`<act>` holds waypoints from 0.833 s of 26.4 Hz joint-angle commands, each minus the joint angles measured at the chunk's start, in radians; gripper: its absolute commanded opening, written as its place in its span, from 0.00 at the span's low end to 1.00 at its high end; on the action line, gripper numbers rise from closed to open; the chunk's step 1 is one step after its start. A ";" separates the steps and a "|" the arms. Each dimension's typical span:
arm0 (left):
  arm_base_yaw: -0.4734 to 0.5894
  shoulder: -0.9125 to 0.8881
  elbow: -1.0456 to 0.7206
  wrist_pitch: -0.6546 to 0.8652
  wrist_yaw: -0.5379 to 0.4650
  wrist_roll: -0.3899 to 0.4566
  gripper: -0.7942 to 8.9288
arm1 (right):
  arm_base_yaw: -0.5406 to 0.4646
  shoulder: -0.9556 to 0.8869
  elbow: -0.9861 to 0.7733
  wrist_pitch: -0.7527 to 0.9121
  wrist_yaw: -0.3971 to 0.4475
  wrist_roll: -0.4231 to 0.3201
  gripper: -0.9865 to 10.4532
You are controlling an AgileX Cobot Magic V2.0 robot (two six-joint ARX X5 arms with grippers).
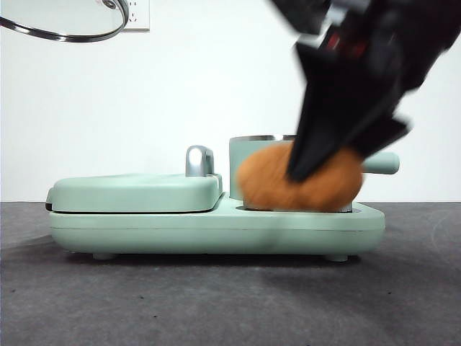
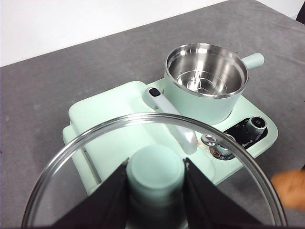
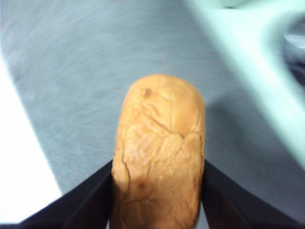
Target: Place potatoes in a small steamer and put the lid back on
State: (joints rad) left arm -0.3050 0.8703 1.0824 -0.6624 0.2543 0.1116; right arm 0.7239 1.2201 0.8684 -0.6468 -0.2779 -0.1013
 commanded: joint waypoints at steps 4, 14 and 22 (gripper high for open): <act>-0.002 0.009 0.016 0.007 0.004 -0.001 0.09 | -0.121 -0.032 0.240 -0.223 0.025 0.069 0.29; -0.003 0.058 0.016 -0.044 0.004 -0.001 0.09 | -0.254 0.140 0.555 -0.218 0.027 0.062 0.29; -0.003 0.058 0.016 -0.010 0.005 0.003 0.09 | -0.292 0.365 0.739 -0.190 0.031 0.033 0.29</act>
State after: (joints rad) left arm -0.3050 0.9237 1.0813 -0.7025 0.2543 0.1116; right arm 0.4294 1.5524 1.5768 -0.8448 -0.2489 -0.0559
